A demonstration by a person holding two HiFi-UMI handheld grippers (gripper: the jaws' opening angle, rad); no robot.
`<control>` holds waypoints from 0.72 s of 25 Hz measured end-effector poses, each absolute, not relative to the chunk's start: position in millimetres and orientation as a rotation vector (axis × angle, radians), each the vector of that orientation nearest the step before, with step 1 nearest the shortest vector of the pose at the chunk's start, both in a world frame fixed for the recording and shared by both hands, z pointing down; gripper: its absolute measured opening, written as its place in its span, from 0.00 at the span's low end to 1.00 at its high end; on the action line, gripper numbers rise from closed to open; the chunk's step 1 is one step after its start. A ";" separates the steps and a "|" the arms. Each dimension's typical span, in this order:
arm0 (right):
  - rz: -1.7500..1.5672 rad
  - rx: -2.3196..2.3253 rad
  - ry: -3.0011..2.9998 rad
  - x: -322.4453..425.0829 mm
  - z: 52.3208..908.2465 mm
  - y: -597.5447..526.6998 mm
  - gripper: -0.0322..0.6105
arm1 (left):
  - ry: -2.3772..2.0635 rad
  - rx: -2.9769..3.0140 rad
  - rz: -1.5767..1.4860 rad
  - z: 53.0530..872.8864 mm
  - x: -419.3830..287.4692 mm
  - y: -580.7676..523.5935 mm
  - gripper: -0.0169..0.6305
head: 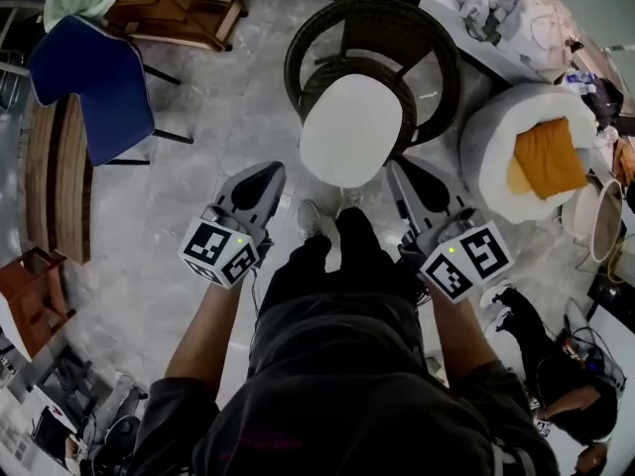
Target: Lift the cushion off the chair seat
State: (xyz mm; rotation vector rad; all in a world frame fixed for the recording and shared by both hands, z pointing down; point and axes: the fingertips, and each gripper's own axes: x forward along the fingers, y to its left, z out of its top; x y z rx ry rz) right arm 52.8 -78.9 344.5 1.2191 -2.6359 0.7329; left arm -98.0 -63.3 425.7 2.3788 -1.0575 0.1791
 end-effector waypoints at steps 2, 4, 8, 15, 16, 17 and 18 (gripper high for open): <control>0.757 1.194 -2.631 54.1 362.2 -90.0 0.07 | -1.060 2.356 0.180 446.7 -94.9 -75.6 0.05; 0.789 1.165 -2.626 53.1 380.2 -98.4 0.07 | -1.063 2.337 0.182 465.9 -94.1 -85.3 0.05; 0.841 1.100 -2.602 48.9 414.2 -109.5 0.07 | -1.079 2.308 0.202 503.9 -95.9 -101.3 0.05; 0.906 1.033 -2.564 49.2 470.6 -126.0 0.07 | -1.080 2.217 0.251 587.0 -97.9 -117.9 0.14; 0.912 1.028 -2.560 49.7 479.6 -127.9 0.07 | -1.075 2.204 0.258 600.6 -97.7 -118.7 0.15; 0.918 1.024 -2.556 50.4 489.4 -129.4 0.07 | -1.070 2.190 0.263 614.5 -97.2 -118.9 0.17; 0.924 1.021 -2.550 51.3 499.7 -130.3 0.07 | -1.065 2.175 0.267 628.4 -96.9 -118.4 0.18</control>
